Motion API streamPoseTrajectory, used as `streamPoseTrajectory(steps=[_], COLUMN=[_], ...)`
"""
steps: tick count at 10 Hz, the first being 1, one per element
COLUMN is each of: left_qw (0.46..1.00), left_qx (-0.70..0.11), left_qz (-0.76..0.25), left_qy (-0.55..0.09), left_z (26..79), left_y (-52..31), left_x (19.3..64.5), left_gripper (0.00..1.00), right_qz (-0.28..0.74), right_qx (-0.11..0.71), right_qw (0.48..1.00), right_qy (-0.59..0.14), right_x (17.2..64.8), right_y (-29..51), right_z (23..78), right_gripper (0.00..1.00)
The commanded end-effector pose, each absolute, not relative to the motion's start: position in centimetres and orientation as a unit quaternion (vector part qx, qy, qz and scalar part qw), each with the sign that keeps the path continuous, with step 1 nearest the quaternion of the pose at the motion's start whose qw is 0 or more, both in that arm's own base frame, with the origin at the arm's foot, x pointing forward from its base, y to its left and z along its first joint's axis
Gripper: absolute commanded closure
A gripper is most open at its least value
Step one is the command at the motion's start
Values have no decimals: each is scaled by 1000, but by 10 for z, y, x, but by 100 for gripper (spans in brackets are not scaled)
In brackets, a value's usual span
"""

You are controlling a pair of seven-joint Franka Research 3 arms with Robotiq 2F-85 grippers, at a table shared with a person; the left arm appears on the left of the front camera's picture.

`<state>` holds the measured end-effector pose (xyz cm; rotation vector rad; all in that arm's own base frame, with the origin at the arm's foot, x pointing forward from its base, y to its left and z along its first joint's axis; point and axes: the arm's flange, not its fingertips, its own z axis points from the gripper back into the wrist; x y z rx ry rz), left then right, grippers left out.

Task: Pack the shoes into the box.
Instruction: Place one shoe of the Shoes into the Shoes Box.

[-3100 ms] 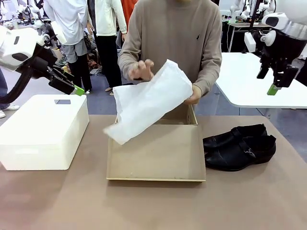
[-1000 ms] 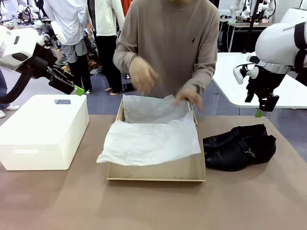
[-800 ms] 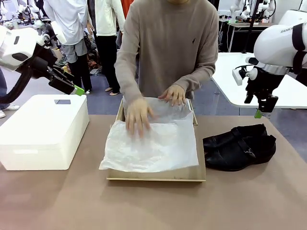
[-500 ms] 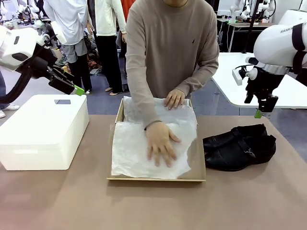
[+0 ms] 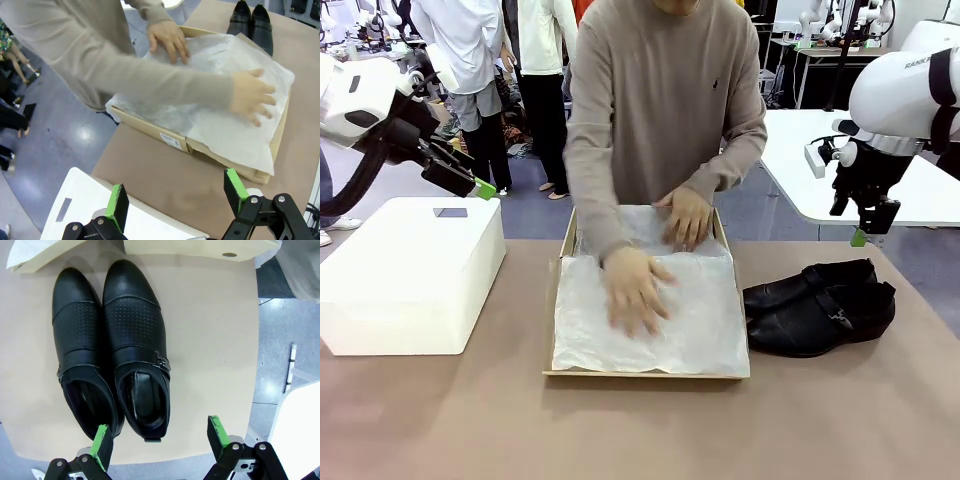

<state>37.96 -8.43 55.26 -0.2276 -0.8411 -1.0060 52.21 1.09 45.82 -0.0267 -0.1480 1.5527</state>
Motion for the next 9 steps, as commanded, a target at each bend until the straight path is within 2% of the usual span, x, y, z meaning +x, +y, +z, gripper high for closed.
streamPoseTrajectory(steps=[1,9], left_qw=[785,785], left_qx=[-109,-109], left_qz=[-465,-465], left_qy=[-394,-394], left_z=[553,553], left_y=[-84,-84], left_x=[380,380], left_gripper=[0,0], right_qz=[700,679], right_qx=[-17,2], right_qw=[711,732], right_qy=[-65,-65], right_x=[527,554], right_y=[7,-23], right_z=[459,415], right_gripper=[0,0])
